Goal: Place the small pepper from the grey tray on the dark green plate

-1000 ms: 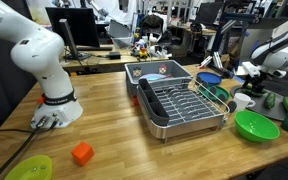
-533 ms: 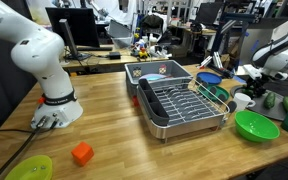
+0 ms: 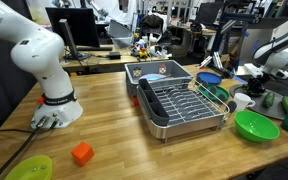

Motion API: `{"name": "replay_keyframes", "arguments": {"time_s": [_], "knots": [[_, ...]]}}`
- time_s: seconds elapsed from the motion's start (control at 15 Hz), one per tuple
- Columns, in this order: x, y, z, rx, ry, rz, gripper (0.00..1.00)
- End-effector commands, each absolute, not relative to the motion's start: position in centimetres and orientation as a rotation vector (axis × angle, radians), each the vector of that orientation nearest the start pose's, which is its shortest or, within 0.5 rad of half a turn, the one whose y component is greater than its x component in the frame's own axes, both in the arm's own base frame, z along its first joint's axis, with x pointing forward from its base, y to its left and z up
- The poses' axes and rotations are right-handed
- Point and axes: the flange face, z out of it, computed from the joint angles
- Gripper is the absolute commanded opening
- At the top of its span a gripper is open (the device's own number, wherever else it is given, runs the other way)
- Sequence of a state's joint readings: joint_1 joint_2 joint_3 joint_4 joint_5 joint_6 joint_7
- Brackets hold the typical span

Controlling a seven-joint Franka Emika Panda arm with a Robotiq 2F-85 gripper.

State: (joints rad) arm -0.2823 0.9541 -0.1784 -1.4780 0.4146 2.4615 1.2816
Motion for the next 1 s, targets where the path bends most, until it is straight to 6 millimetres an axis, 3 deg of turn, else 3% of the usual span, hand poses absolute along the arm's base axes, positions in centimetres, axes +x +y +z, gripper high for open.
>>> {"name": "replay_keyframes", "arguments": {"time_s": [0.0,0.33,0.6,0.93], "knots": [[64.9,-30.0,10.9,-1.641,2.507,0.024,0.07],[64.9,-29.5,12.8,-1.666,2.458,-0.03,0.07],[65.8,-28.4,16.2,-1.742,2.349,-0.144,0.07],[68.2,-24.8,21.0,-1.866,2.154,-0.245,0.07]]}}
